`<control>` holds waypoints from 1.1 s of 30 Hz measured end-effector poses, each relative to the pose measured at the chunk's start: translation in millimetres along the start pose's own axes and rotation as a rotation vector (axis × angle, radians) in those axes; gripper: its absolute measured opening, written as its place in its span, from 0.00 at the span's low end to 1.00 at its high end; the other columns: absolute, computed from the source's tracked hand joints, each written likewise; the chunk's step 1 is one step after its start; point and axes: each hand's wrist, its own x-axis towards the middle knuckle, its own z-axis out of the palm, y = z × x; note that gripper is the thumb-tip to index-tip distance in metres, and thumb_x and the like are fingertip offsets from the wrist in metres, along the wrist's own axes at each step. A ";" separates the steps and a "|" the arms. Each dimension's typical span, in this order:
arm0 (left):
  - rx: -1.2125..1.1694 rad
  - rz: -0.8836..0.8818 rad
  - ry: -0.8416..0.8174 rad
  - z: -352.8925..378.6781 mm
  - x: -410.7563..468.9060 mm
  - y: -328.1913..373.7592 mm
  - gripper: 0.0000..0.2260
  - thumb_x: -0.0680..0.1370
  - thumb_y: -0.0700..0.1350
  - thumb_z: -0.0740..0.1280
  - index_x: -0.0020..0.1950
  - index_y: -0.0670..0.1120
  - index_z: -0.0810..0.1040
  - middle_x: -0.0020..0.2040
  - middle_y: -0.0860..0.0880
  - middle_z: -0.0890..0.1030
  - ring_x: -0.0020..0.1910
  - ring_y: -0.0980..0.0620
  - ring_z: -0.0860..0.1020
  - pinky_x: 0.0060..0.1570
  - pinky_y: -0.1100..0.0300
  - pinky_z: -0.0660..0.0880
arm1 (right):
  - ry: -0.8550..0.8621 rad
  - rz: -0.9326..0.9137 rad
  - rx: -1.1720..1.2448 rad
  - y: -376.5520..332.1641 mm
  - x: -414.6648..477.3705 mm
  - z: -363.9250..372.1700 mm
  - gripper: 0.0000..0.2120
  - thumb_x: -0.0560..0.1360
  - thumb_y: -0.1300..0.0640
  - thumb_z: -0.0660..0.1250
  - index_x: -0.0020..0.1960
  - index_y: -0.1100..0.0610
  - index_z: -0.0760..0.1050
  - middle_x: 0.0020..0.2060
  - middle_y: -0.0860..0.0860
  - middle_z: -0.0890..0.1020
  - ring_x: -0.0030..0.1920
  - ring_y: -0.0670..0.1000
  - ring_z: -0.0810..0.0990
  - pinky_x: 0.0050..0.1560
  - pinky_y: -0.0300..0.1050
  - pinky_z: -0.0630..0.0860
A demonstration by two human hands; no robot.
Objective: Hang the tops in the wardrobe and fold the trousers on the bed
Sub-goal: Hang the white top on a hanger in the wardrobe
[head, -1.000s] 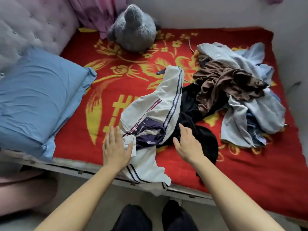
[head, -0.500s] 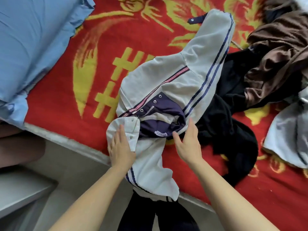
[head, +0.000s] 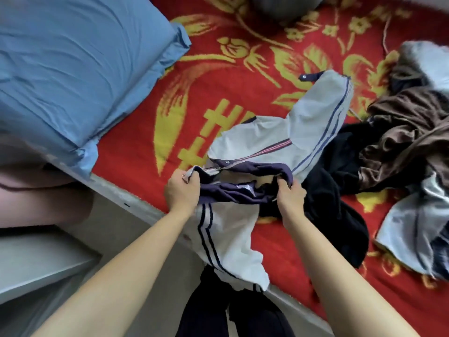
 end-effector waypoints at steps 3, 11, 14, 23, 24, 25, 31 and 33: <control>-0.174 0.030 0.092 -59.1 8.8 57.3 0.09 0.70 0.51 0.59 0.35 0.46 0.67 0.32 0.50 0.72 0.31 0.49 0.69 0.30 0.55 0.60 | -0.113 -0.167 0.161 -90.8 -31.8 -23.8 0.02 0.81 0.54 0.61 0.52 0.49 0.72 0.52 0.55 0.80 0.51 0.55 0.82 0.44 0.51 0.81; -0.424 0.226 0.380 -238.6 -40.9 148.4 0.12 0.69 0.51 0.58 0.41 0.44 0.74 0.35 0.52 0.73 0.40 0.49 0.70 0.37 0.60 0.59 | -0.363 -0.605 0.246 -302.7 -163.0 -73.4 0.08 0.82 0.61 0.59 0.59 0.56 0.72 0.47 0.53 0.81 0.40 0.46 0.81 0.34 0.43 0.79; -0.483 0.228 0.432 -296.7 -77.4 115.6 0.15 0.70 0.50 0.57 0.45 0.42 0.77 0.41 0.47 0.79 0.44 0.46 0.74 0.42 0.57 0.65 | -0.546 -0.734 0.305 -315.9 -225.1 -61.5 0.09 0.79 0.61 0.61 0.50 0.51 0.78 0.40 0.48 0.84 0.37 0.44 0.83 0.34 0.39 0.79; -0.078 0.062 0.377 -414.2 -217.9 -49.7 0.20 0.71 0.31 0.68 0.64 0.38 0.77 0.62 0.38 0.78 0.64 0.42 0.74 0.65 0.53 0.69 | -1.151 -0.941 0.034 -237.3 -419.4 30.4 0.12 0.72 0.64 0.61 0.43 0.51 0.80 0.37 0.50 0.83 0.41 0.47 0.81 0.44 0.42 0.77; -0.071 0.068 0.355 -429.6 -232.9 -58.0 0.26 0.71 0.34 0.71 0.69 0.39 0.73 0.67 0.39 0.75 0.68 0.43 0.71 0.68 0.53 0.66 | -1.189 -0.978 -0.015 -228.4 -441.7 38.0 0.14 0.75 0.66 0.60 0.46 0.50 0.80 0.41 0.50 0.83 0.44 0.48 0.80 0.49 0.44 0.76; -0.059 0.100 0.329 -445.1 -246.9 -66.1 0.31 0.71 0.41 0.74 0.72 0.41 0.69 0.71 0.41 0.71 0.71 0.44 0.68 0.70 0.52 0.64 | -1.218 -1.009 -0.053 -220.1 -462.2 44.3 0.16 0.77 0.67 0.60 0.50 0.50 0.80 0.44 0.50 0.83 0.47 0.48 0.80 0.53 0.44 0.75; -0.247 0.278 0.418 -523.8 -304.3 -132.6 0.16 0.76 0.46 0.73 0.63 0.45 0.78 0.63 0.48 0.78 0.63 0.52 0.76 0.66 0.51 0.71 | -1.376 -1.188 -0.193 -166.6 -593.2 88.8 0.17 0.78 0.69 0.60 0.63 0.59 0.79 0.50 0.52 0.84 0.50 0.45 0.81 0.55 0.40 0.76; -0.256 0.251 0.537 -546.7 -320.4 -167.2 0.06 0.78 0.43 0.69 0.55 0.48 0.80 0.51 0.55 0.82 0.51 0.64 0.79 0.54 0.65 0.75 | -1.335 -1.235 -0.217 -144.2 -635.6 105.8 0.17 0.77 0.69 0.61 0.62 0.58 0.79 0.50 0.50 0.84 0.51 0.46 0.81 0.57 0.42 0.76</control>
